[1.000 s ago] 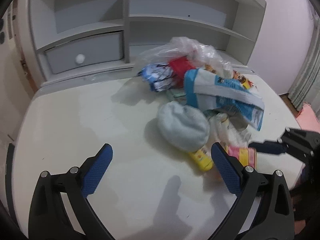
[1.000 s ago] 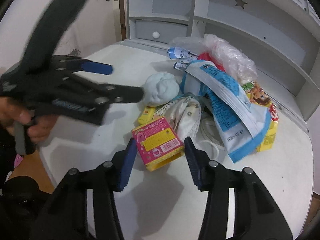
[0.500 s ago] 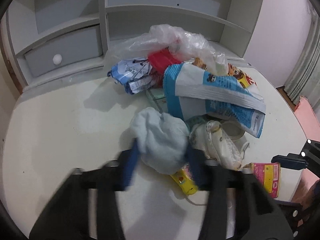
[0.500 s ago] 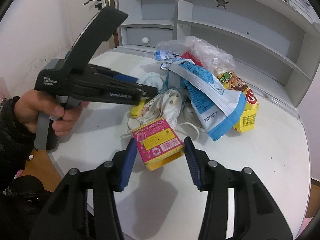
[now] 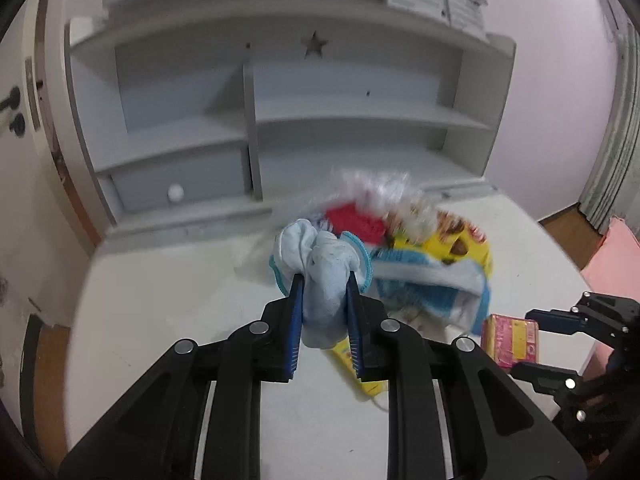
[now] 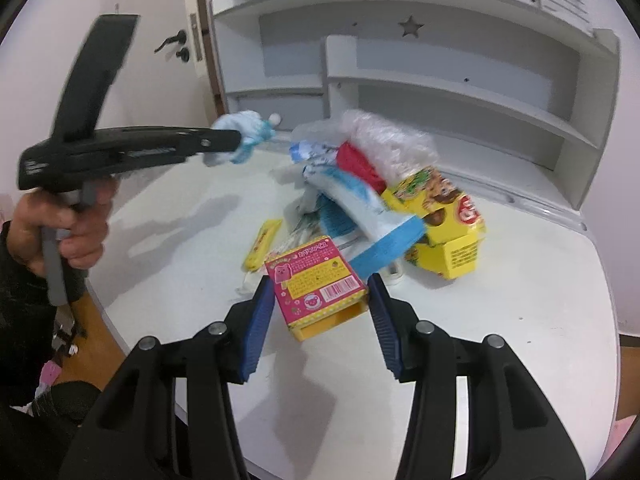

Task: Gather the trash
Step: 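Carry the cloth and box to the bin and open both tools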

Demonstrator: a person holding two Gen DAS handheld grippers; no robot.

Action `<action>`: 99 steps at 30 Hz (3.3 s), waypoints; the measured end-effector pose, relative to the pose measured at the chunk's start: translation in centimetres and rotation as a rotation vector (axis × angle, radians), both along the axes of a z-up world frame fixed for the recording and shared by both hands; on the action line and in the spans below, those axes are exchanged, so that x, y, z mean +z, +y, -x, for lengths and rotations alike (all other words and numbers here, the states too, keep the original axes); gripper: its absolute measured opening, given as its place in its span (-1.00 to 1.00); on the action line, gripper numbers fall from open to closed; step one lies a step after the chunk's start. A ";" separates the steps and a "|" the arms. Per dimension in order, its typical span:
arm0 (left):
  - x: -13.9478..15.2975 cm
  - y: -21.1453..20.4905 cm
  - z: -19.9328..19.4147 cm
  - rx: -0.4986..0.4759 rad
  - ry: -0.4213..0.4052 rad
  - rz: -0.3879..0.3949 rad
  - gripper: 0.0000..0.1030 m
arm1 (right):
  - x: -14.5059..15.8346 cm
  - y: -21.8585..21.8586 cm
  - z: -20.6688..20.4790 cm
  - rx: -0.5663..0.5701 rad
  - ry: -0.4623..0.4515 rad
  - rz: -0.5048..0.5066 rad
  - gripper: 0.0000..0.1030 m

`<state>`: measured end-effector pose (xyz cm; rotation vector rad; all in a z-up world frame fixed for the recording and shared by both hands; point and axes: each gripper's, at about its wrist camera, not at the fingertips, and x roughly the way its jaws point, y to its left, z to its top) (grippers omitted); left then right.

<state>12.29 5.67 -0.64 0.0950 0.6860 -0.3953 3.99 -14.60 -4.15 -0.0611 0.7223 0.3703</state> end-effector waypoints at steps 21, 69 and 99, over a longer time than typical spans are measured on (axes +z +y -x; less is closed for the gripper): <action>-0.9 -30.2 10.5 -0.629 0.014 0.052 -0.63 | 0.4 -28.1 14.3 -0.703 -0.040 -0.075 -0.08; -33.4 -56.2 23.1 -0.891 0.496 -0.294 -0.62 | -30.9 -45.4 29.1 -1.117 0.573 -0.249 -0.09; -30.3 -56.3 26.5 -1.011 0.387 -0.309 0.51 | -25.2 -46.3 31.1 -1.212 0.441 -0.232 0.20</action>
